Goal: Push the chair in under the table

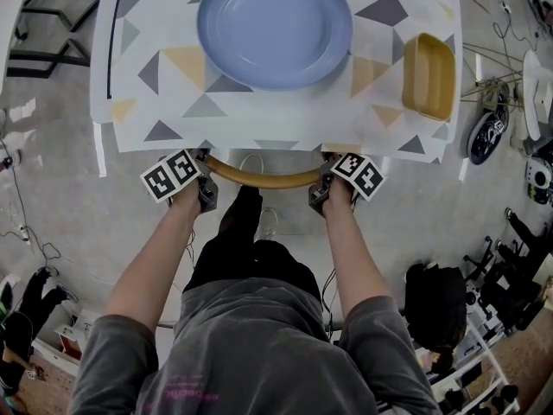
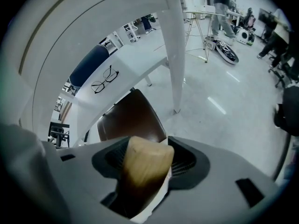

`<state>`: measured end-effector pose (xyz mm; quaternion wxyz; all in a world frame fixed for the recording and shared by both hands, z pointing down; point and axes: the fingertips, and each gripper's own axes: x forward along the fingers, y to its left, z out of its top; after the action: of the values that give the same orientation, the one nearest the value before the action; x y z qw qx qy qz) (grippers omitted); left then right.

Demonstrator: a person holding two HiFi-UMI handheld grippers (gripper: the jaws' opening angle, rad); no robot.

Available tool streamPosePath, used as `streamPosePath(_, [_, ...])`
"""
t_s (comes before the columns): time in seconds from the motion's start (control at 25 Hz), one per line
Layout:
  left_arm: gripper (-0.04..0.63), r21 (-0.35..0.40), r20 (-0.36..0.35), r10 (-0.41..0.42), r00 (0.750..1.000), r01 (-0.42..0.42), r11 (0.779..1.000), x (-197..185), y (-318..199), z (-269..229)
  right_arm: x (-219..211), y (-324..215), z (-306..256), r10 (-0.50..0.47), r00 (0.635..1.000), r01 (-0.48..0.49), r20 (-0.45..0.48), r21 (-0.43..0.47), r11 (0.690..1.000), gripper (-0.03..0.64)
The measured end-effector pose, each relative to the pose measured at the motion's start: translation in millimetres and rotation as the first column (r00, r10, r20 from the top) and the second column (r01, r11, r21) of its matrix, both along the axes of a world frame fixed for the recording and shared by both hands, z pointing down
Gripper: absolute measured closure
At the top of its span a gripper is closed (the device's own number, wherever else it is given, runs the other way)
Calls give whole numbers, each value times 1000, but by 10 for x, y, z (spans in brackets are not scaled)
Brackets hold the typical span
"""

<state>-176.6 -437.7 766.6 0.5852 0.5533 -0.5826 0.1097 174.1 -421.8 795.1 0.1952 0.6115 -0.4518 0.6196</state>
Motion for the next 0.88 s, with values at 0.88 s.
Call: streamPosePath(0.88, [347,14,37,35,999,-36,999,16,47,-156,-13,22,-224,-49,999,48,7,92,995,382])
